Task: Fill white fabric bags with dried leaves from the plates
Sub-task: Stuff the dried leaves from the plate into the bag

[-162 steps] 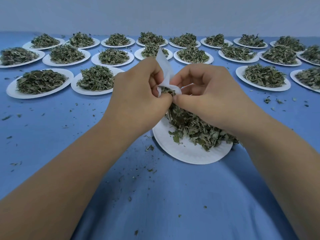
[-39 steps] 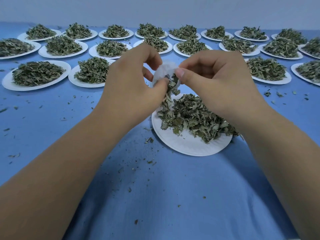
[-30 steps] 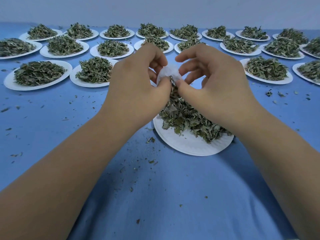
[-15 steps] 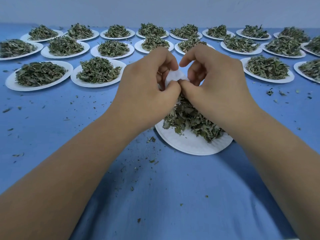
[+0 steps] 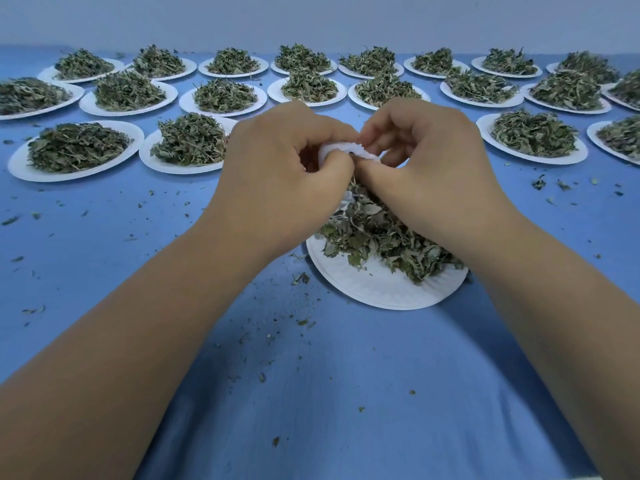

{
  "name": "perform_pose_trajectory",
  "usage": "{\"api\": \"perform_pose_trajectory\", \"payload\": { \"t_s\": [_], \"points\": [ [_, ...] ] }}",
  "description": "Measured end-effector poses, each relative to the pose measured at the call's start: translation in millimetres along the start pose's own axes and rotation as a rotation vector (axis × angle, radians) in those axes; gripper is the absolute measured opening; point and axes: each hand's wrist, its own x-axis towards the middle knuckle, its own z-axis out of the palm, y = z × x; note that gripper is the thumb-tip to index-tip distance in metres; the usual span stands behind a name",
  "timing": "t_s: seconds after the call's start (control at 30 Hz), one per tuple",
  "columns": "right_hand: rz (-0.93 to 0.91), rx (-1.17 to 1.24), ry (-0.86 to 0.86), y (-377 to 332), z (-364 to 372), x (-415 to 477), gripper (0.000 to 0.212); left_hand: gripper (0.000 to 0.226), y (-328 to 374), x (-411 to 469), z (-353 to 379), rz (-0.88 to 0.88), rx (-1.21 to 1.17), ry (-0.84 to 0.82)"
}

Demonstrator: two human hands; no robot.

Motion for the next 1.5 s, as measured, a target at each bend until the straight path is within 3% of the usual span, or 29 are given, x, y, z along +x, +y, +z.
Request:
{"api": "perform_pose_trajectory", "payload": {
  "t_s": [0.13,0.27,0.37,0.47,0.57,0.77,0.9,1.07,1.23,1.43,1.5],
  "points": [
    [0.012,0.03,-0.061,-1.6,-5.0,-1.6,0.023,0.027,-5.7,2.6,-2.1,-0.011,0.113,0.054],
    [-0.109,0.078,-0.042,-5.1,-18.6,-4.8,0.016,0.025,-12.1,6.0,-6.2,-0.064,0.165,0.131],
    [-0.25,-0.079,-0.2,-9.4,-22.8,-12.3,0.025,0.023,-11.5,5.5,-6.4,-0.067,0.169,0.149],
    [-0.296,-0.169,-0.182,-7.8,-16.3,-11.1,0.016,0.021,-11.7,5.7,-6.5,-0.078,0.128,0.111],
    [-0.249,-0.136,-0.069,-6.1,-14.1,-9.0,0.01,0.032,-9.2,4.7,-5.2,-0.084,0.102,0.091],
    [-0.165,-0.086,0.031,-2.6,-9.1,-7.5,0.008,0.025,-1.6,1.6,-0.4,-0.043,0.038,-0.013],
    [-0.15,-0.098,0.075,-3.1,-7.2,-6.6,0.007,0.031,-1.7,-0.4,0.0,0.012,-0.001,-0.069],
    [-0.195,-0.124,-0.012,-6.3,-9.1,-8.9,0.003,0.036,-3.7,0.0,-1.7,-0.015,-0.075,-0.074],
    [-0.217,-0.137,-0.24,-7.3,-14.7,-10.5,0.016,0.038,-5.6,1.8,-4.2,-0.129,-0.15,-0.045],
    [-0.213,-0.114,-0.111,-6.9,-22.6,-11.9,0.015,0.032,-13.3,4.3,-7.9,-0.238,-0.115,-0.03],
    [-0.227,-0.204,-0.125,-5.1,-25.1,-9.5,0.033,0.031,-12.2,4.7,-8.6,-0.251,-0.123,-0.019]
  ]
}}
